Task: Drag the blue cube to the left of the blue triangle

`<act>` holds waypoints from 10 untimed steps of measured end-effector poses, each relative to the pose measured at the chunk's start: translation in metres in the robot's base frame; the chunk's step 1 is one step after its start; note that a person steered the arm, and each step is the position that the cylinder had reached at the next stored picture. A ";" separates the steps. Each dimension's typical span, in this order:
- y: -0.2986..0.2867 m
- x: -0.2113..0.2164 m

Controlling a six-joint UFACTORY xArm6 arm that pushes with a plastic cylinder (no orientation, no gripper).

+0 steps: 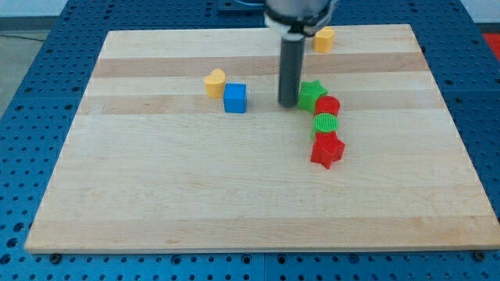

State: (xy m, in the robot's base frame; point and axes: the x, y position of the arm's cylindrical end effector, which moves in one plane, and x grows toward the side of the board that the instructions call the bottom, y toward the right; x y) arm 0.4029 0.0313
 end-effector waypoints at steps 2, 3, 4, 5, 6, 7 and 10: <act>-0.087 0.021; -0.069 0.005; -0.065 -0.013; -0.065 -0.036; -0.065 -0.060; -0.065 -0.087; -0.080 -0.105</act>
State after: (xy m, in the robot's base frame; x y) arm 0.2976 -0.0488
